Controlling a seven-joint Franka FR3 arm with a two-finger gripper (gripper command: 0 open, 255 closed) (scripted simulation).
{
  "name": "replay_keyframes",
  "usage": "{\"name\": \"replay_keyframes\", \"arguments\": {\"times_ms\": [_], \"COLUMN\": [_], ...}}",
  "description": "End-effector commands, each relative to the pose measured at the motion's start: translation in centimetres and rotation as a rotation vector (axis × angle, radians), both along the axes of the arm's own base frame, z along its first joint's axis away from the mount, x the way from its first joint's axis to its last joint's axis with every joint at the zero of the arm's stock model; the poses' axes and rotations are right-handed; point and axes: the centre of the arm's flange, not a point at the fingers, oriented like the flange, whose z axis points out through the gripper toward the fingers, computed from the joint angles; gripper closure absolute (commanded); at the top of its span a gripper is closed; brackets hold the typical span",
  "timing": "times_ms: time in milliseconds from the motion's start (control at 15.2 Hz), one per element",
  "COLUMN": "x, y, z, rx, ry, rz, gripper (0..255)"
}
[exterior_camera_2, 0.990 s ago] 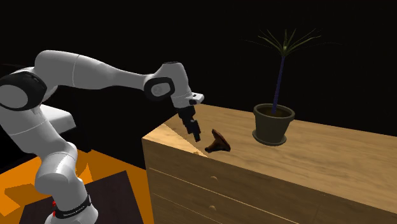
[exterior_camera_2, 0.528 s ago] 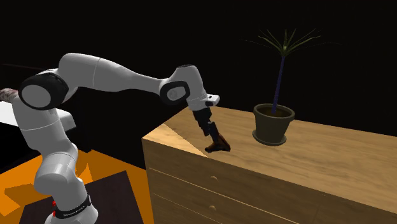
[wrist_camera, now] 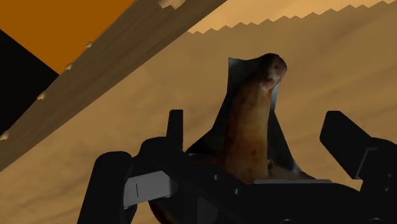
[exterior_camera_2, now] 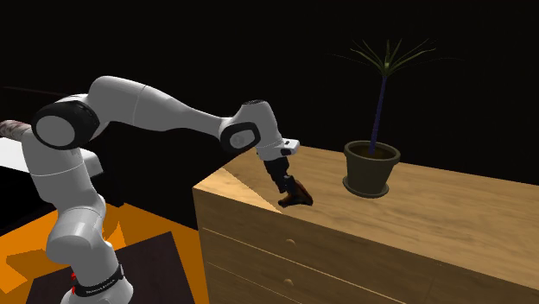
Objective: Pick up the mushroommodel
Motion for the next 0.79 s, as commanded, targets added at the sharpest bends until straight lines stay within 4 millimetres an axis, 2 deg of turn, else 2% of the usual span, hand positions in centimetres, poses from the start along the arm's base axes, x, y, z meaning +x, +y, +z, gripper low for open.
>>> {"name": "replay_keyframes", "arguments": {"times_ms": [0,594,726], "x": [0.0,0.0,0.0], "y": [0.0,0.0,0.0], "z": [-0.2,-0.2,0.9], "rx": [0.000,0.000,0.000], "ry": [0.000,-0.001,-0.001], "rz": [0.000,0.000,0.000], "gripper": [255,255,255]}}
